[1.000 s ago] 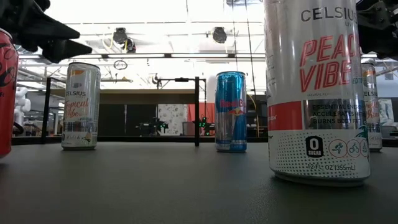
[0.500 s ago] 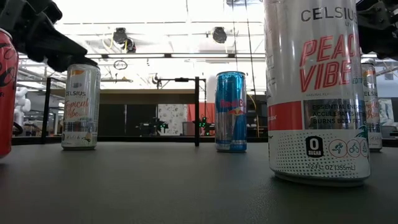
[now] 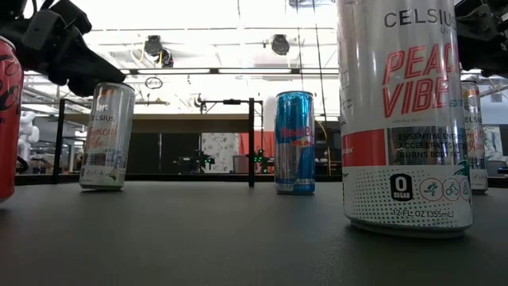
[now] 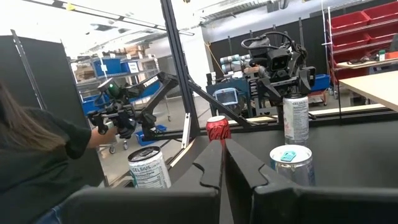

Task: Place canned beverage on shelf
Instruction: Put the left white yellow soda can on the shelf

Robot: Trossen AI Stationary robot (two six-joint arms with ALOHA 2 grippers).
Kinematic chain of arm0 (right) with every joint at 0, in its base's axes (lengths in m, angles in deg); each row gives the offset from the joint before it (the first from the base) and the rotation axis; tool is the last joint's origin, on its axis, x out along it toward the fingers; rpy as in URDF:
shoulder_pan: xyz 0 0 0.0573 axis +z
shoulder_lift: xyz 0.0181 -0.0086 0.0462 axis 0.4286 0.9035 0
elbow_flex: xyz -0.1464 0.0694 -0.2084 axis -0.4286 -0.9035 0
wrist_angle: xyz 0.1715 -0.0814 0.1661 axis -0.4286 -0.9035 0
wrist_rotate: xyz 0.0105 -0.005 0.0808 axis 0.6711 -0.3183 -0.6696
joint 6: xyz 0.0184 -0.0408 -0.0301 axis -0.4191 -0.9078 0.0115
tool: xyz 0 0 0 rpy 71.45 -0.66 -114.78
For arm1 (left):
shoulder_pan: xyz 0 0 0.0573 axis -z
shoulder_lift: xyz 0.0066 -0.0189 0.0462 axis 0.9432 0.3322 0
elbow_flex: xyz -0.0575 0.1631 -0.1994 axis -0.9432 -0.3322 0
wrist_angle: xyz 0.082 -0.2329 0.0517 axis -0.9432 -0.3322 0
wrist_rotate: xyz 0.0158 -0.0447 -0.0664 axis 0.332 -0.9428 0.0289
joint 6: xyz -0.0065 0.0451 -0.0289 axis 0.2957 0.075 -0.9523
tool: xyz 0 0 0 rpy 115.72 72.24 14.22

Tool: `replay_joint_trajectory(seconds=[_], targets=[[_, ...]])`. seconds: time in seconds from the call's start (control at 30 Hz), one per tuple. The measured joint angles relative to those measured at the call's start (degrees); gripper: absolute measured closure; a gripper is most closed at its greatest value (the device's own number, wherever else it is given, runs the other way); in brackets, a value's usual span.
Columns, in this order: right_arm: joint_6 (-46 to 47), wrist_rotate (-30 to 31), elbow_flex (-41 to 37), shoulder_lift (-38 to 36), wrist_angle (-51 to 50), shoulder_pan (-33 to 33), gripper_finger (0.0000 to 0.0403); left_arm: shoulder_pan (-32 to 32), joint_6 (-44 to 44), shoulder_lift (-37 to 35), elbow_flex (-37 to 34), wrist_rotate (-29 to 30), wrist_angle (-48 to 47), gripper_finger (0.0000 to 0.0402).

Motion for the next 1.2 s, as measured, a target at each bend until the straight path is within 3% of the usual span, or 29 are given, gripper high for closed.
replay_joint_trajectory(seconds=[1.0, 1.2], targets=[[0.02, 0.02, 0.0, 0.0, 0.0, 0.0, 0.0403, 0.04, 8.92, 0.06, 0.46, -2.3, 3.01, 0.0058], [0.04, 0.02, 0.0, 0.0, 0.0, 0.0, 0.0403, 0.04, 8.47, 0.02, 0.53, -2.09, -1.34, 0.0058]])
